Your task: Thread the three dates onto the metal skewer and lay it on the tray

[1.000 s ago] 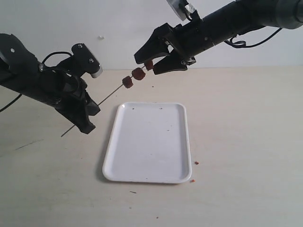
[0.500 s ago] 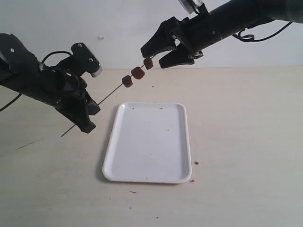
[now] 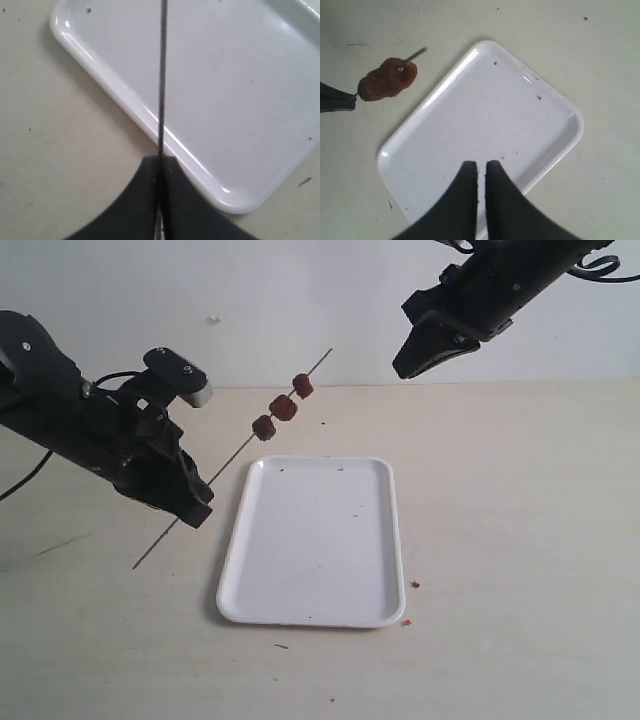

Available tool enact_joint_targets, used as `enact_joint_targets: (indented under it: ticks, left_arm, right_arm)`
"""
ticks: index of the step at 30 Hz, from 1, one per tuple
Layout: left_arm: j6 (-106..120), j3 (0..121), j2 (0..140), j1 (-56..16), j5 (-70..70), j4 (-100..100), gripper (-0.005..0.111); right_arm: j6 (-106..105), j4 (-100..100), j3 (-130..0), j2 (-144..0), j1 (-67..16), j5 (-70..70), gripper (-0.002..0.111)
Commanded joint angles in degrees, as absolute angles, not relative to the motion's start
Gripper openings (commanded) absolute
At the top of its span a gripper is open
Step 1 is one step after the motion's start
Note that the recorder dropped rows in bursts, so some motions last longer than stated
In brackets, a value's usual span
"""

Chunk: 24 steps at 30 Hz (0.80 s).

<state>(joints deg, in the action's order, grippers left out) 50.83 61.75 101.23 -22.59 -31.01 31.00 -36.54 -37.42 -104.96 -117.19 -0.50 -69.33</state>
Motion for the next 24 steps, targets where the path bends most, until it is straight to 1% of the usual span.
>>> enact_joint_targets:
  ticks: [1, 5, 8, 11, 18, 24]
  left_arm:
    - [39.65, 62.09, 100.68, -22.9, -32.81, 31.71, 0.0]
    - [33.64, 62.09, 100.68, -22.9, -35.3, 31.47, 0.0]
    - [27.33, 62.09, 100.68, -23.39, -34.92, 29.72, 0.0]
    - [21.44, 62.09, 100.68, -24.92, -34.16, 27.75, 0.0]
    - [8.87, 62.09, 100.68, -32.3, -33.42, 21.87, 0.0]
    - [0.39, 62.09, 100.68, -36.02, -30.09, 20.99, 0.0]
  right_arm:
    - [-32.15, -35.19, -104.98, -115.08, -0.37, -65.31, 0.0]
    - [-25.81, -28.1, -103.92, -112.27, -0.37, -60.46, 0.0]
    - [-25.17, -26.54, -99.71, -108.42, -0.37, -56.38, 0.0]
    - [-24.6, -26.54, -91.46, -102.83, -0.37, -48.6, 0.0]
    - [-23.8, -27.05, -67.63, -87.36, -0.7, -23.73, 0.0]
    - [-23.91, -28.55, -47.77, -74.35, -0.7, -6.2, 0.0]
